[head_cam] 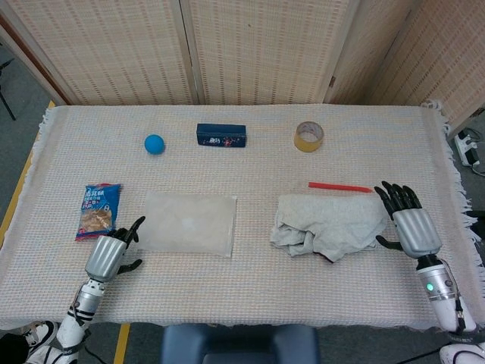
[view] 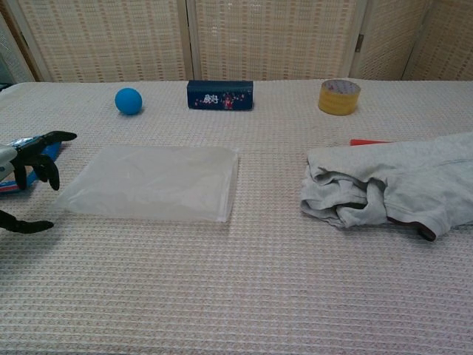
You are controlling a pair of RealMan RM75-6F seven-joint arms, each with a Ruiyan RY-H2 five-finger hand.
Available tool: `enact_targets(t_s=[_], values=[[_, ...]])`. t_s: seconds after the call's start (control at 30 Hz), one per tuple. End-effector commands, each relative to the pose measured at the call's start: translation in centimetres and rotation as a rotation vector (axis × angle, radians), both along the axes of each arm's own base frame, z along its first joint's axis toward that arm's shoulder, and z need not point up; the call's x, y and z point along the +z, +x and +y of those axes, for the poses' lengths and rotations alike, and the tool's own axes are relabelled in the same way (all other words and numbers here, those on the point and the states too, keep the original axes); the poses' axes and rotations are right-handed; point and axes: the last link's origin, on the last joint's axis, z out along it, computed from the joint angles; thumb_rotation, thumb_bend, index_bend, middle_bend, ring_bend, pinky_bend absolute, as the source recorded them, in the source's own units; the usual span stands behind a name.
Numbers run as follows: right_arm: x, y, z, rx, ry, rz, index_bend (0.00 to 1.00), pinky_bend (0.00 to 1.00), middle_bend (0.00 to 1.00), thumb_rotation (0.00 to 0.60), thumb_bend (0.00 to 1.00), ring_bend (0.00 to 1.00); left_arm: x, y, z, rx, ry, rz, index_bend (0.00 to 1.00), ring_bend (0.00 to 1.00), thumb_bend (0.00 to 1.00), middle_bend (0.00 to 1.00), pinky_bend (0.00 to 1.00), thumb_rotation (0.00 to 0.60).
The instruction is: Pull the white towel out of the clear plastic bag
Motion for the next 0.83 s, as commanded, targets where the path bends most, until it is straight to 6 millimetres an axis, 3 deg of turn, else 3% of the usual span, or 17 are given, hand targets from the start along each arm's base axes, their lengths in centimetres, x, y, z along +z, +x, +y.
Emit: enact_targets(t_s=[0.03,0.13,0.33,0.5,0.83], values=[[1.3,0.3,3.9,-0.045,-0.022,0.1,0.0,0.0,0.0,0.6,0.11,0.0,6.6,-0.4,-2.3,0.181,-0.074,0.042,0.13,0.16,0.18,0.26,0.26,0.6],[0.9,0.5,6.1,-0.06,-0.042,0.085,0.0,0.0,0.0,0.6,0.11,0.0,9.5,-1.1,-3.9,0.198,0.014,0.059,0.14,0.13,0.18,0.25,0.21,0.6],[0.2,0.4,8.7,-0.06,-0.07,0.058,0.0,0.0,0.0,0.6,0.11,0.0,12.5,-3.2,-6.8,0.286,0.092,0.02,0.17,0.07,0.18,0.19,0.15,0.6],[0.3,0.3,8.9,-0.052,-0.071,0.047,0.0,0.0,0.0,0.6,0.11,0.0,13.9,-3.1,-7.2,0.275,0.117,-0.003,0.18,0.06,0.17,0.17,0.15,0.6],[0.7,-0.1,8.5,-0.072,-0.07,0.038,0.0,0.0,0.0,0.6,0.11,0.0,14.2,-3.3,-7.1,0.288,0.116,0.013,0.18,0.07,0.17,0.17,0.15,0.6]])
